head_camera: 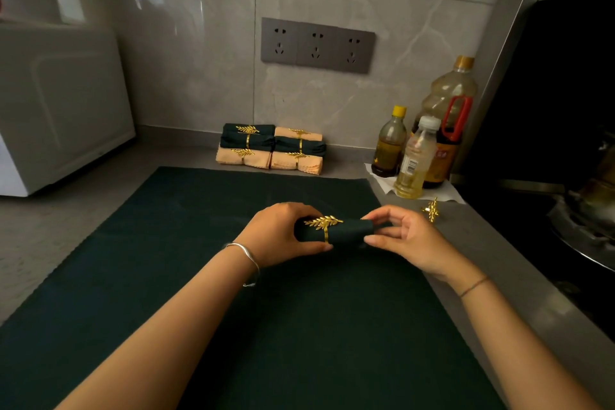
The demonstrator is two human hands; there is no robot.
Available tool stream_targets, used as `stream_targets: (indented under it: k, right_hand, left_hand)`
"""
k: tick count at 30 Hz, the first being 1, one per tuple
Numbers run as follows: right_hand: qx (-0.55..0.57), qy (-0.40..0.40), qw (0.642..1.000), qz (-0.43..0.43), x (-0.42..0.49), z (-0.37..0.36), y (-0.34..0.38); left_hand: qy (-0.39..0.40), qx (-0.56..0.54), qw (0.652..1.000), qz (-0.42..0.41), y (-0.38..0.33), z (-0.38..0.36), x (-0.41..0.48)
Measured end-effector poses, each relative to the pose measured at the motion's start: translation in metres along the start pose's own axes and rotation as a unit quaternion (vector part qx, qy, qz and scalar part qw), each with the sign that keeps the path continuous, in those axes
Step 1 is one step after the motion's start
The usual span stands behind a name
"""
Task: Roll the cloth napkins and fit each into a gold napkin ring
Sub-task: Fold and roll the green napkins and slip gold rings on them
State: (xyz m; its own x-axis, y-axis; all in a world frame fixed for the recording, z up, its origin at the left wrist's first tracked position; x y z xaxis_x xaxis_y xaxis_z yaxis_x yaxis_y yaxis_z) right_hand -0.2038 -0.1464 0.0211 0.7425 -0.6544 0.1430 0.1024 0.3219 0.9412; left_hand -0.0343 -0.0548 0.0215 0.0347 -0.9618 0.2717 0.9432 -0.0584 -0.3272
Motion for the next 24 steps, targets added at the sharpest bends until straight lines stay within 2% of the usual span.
stream_targets:
  k: [5,7,14,24]
  right_hand:
    - [-0.075,0.044,0.995,-0.051,-0.001,0.003,-0.015]
    - [-0.115,0.044,0.992,-0.040,-0.001,0.003,-0.013]
    - [-0.249,0.033,0.967,0.042,0.009,-0.031,-0.001]
    - [-0.261,0.038,0.964,0.046,0.016,-0.040,0.001]
  left_hand:
    - [0.067,-0.089,0.993,0.048,0.021,-0.010,-0.006]
    - [0.090,-0.109,0.989,0.051,0.025,-0.012,-0.008]
    - [0.069,-0.080,0.993,0.049,0.020,-0.014,-0.007]
    - [0.063,-0.071,0.994,0.053,0.022,-0.015,-0.005]
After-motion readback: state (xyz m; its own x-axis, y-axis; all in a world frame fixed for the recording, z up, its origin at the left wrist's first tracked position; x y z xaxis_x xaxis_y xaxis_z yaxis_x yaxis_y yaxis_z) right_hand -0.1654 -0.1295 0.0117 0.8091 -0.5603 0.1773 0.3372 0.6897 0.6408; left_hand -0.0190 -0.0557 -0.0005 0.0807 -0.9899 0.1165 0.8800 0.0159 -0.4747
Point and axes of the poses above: each hand's wrist, its own x-axis towards the middle knuckle, its own z-axis out of the back of the hand, y = z × x, the point moved 7 cm from there along x, towards the middle knuckle, and after that the axes turned 8 degrees about x, right-handed, at the moved point
